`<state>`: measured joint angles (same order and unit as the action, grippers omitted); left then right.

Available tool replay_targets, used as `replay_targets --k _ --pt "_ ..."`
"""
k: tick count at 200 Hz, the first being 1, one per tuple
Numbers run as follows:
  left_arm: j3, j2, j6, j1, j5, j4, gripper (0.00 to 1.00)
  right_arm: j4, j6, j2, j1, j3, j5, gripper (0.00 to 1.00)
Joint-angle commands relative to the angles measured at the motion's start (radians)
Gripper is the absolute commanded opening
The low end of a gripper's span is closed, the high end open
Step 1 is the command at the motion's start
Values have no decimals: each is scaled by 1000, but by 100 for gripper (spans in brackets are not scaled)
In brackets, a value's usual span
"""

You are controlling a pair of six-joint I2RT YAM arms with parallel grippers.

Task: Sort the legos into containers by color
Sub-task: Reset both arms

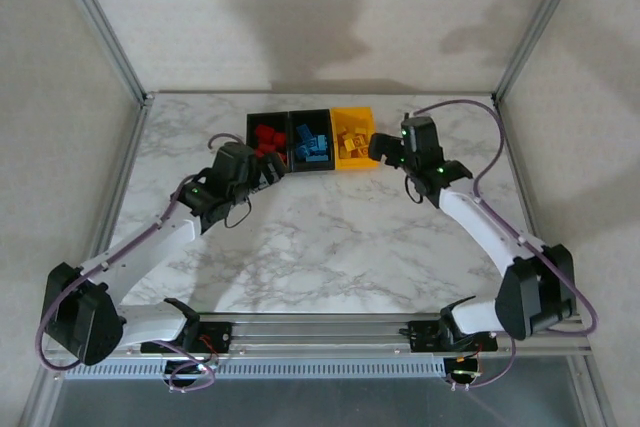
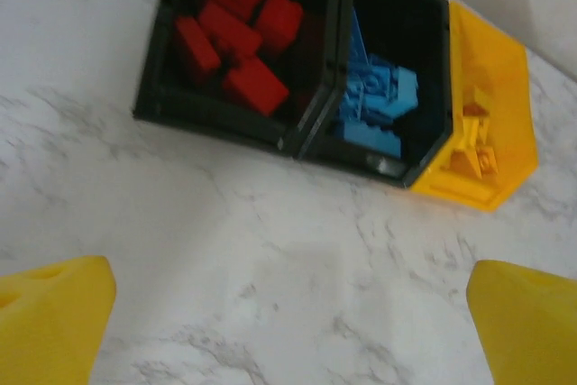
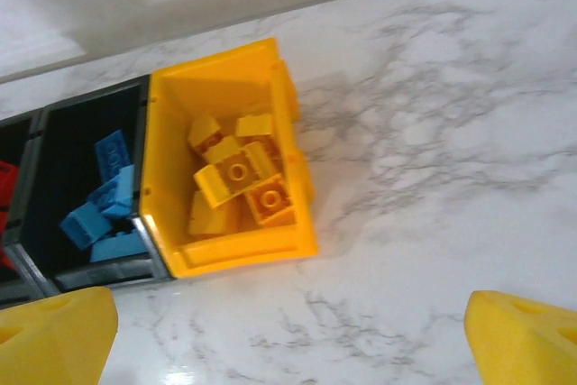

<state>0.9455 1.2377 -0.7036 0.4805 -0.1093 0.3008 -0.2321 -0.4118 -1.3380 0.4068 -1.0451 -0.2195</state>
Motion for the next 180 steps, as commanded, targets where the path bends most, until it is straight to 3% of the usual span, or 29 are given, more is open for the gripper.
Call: replay_targets --k 1,29,55,67,91,120,154,167,180 --pt "27 -37 102 -36 -111 35 100 45 41 88 -27 65 -97 99" --pt "-38 -94 219 -57 -339 -75 100 173 77 176 -41 188 -343 99" --pt "-233 -192 421 -73 -448 -393 100 598 266 265 -47 429 -487 99" --pt "-327 -210 517 -76 -499 -535 100 714 334 252 -66 496 -496 99" --pt "-389 -141 558 -136 -569 -681 100 838 329 177 -134 548 -522 99" --pt "-503 -10 552 -234 -511 -934 100 1113 367 100 -188 681 -486 99" --pt "-648 96 574 -286 -476 -1268 99 1416 414 -43 -200 808 -425 99" --pt "-717 124 582 -305 -415 -1424 100 1557 436 -105 -205 859 -381 99" --pt "-731 129 616 -317 -363 -1469 100 1671 452 -181 -219 881 -334 99"
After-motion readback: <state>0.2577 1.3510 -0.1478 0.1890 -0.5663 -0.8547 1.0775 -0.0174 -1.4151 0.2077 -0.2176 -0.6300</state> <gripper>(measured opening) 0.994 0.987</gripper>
